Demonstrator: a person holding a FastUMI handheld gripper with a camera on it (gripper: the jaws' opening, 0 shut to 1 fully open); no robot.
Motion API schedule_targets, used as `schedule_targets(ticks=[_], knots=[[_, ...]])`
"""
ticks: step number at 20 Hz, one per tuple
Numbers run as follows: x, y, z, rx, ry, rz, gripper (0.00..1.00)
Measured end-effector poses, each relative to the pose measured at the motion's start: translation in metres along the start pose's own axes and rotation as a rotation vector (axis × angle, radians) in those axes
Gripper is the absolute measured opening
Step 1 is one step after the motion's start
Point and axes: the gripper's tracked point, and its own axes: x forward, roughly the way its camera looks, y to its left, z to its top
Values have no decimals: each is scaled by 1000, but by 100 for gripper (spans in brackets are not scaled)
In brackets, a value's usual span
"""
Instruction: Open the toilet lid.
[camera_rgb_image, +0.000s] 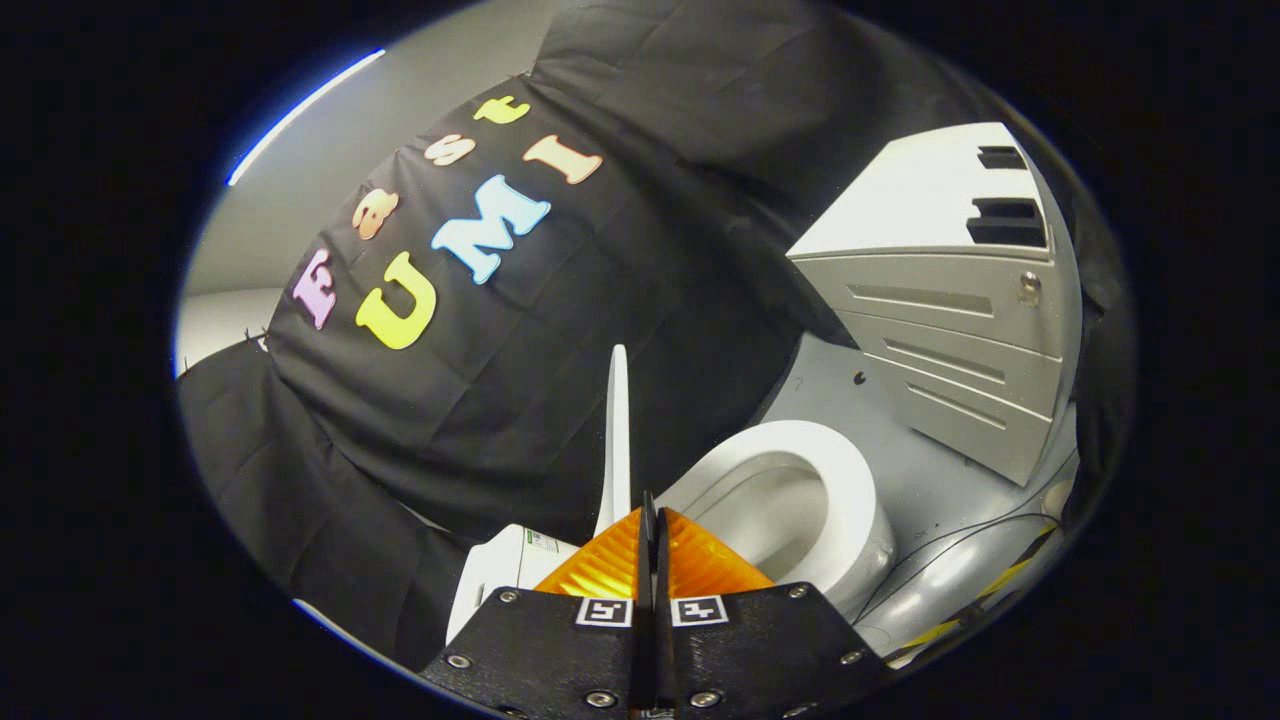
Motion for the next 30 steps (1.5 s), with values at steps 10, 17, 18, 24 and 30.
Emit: schedule_targets(ticks=[10,17,18,24,30], knots=[[-14,70,0,-242,-56,51,0],[-22,110,-6,-345,-76,92,0],[-23,116,-8,-365,-84,100,0],[-27,149,-18,-487,-118,115,0],[-32,181,-32,-598,-145,146,0]])
